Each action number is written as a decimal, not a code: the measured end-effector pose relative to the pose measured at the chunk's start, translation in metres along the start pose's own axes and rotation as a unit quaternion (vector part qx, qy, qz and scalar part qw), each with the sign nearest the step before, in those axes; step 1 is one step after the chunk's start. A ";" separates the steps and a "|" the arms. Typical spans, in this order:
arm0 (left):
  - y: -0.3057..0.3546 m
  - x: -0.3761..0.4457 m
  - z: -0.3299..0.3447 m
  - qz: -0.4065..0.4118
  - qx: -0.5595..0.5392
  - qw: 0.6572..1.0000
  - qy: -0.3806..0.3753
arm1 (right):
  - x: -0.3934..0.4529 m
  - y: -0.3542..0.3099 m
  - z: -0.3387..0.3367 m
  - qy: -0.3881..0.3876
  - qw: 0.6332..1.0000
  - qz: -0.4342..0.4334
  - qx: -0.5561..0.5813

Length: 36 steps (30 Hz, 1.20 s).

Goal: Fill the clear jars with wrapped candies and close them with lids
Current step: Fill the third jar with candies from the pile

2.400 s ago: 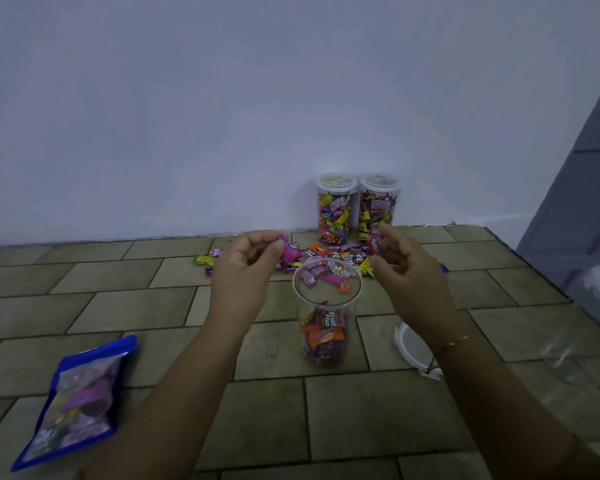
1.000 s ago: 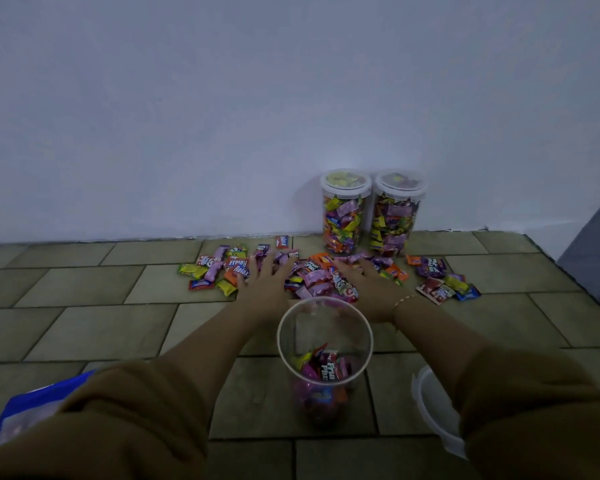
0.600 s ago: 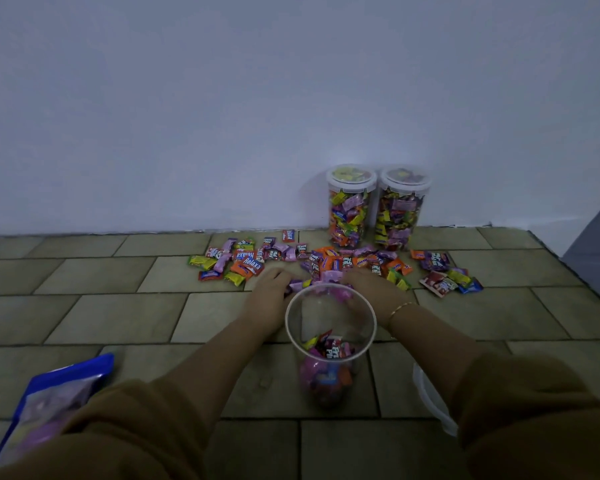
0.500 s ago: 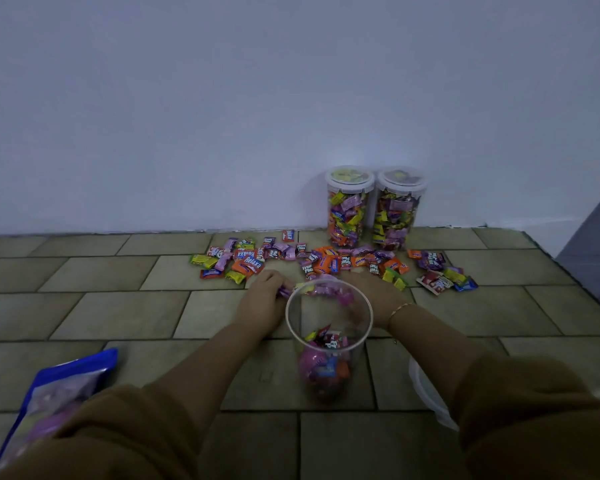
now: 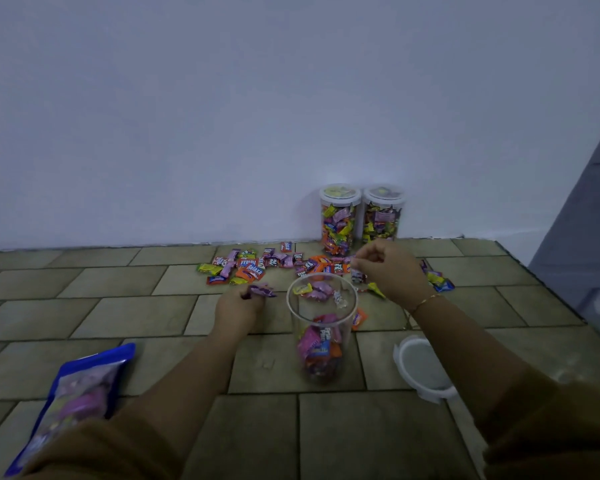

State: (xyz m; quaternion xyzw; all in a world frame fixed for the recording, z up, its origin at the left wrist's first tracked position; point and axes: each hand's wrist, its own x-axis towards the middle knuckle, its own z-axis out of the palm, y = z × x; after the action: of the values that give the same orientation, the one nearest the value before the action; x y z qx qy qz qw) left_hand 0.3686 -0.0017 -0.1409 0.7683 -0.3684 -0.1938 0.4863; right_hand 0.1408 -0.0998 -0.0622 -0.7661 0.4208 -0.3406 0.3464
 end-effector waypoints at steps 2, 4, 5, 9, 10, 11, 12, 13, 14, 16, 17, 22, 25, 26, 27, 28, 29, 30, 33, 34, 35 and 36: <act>0.008 -0.002 -0.006 -0.016 -0.062 0.998 0.006 | -0.008 -0.018 -0.006 0.037 0.996 -0.016 0.080; 0.022 -0.006 -0.013 -0.026 -0.141 0.990 0.004 | -0.015 -0.032 -0.010 0.056 0.987 -0.031 0.147; 0.029 -0.008 -0.017 -0.031 -0.190 0.981 -0.005 | -0.019 -0.037 -0.010 0.061 0.983 -0.035 0.172; 0.063 -0.021 -0.029 -0.017 -0.365 0.928 -0.072 | -0.034 -0.052 -0.008 0.063 0.973 -0.048 0.215; 0.070 -0.025 -0.031 -0.009 -0.380 0.921 -0.089 | -0.038 -0.053 -0.005 0.057 0.975 -0.048 0.211; 0.077 -0.028 -0.033 0.001 -0.394 0.914 -0.102 | -0.041 -0.052 -0.003 0.052 0.976 -0.048 0.205; 0.084 -0.033 -0.034 0.006 -0.407 0.906 -0.113 | -0.043 -0.051 0.000 0.048 0.978 -0.043 0.200; 0.090 -0.038 -0.035 0.009 -0.418 0.900 -0.121 | -0.046 -0.049 0.003 0.044 0.979 -0.034 0.198; 0.096 -0.042 -0.035 0.008 -0.424 0.896 -0.128 | -0.048 -0.047 0.005 0.038 0.979 -0.027 0.200; 0.104 -0.051 -0.034 0.005 -0.433 0.890 -0.140 | -0.053 -0.044 0.010 0.023 0.978 -0.020 0.205; 0.108 -0.055 -0.033 0.007 -0.438 0.887 -0.147 | -0.056 -0.044 0.012 0.016 0.978 -0.016 0.206; 0.118 -0.068 -0.027 0.000 -0.453 0.873 -0.182 | -0.067 -0.043 0.019 -0.118 0.972 0.019 0.204; 0.119 -0.069 -0.025 -0.004 -0.455 0.870 -0.189 | -0.070 -0.036 0.028 -0.151 0.974 0.011 0.170; 0.118 -0.068 -0.024 -0.005 -0.451 0.873 -0.186 | -0.070 -0.035 0.029 -0.147 0.974 0.011 0.172; 0.118 -0.067 -0.024 -0.006 -0.446 0.876 -0.183 | -0.070 -0.035 0.030 -0.146 0.973 0.013 0.179; 0.118 -0.066 -0.024 -0.004 -0.439 0.880 -0.180 | -0.070 -0.035 0.031 -0.145 0.973 0.014 0.181; 0.118 -0.067 -0.024 -0.001 -0.432 0.884 -0.179 | -0.070 -0.034 0.031 -0.144 0.973 0.011 0.178; 0.119 -0.067 -0.025 0.005 -0.424 0.887 -0.181 | -0.071 -0.035 0.032 -0.143 0.975 0.008 0.172; 0.121 -0.069 -0.024 0.019 -0.403 0.897 -0.181 | -0.072 -0.034 0.034 -0.137 0.976 0.001 0.168; 0.121 -0.069 -0.023 0.020 -0.399 0.899 -0.177 | -0.072 -0.033 0.034 -0.135 0.976 -0.001 0.170; 0.121 -0.070 -0.022 0.021 -0.395 0.902 -0.175 | -0.072 -0.033 0.034 -0.133 0.976 -0.002 0.172; 0.121 -0.070 -0.022 0.024 -0.388 0.905 -0.172 | -0.072 -0.033 0.034 -0.133 0.975 -0.002 0.176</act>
State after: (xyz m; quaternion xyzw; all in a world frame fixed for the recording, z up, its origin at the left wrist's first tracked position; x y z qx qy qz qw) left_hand 0.2916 0.0333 -0.0270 0.4644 -0.3607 -0.4386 0.6796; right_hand 0.1527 -0.0145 -0.0698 -0.7325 0.3027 -0.3050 0.5280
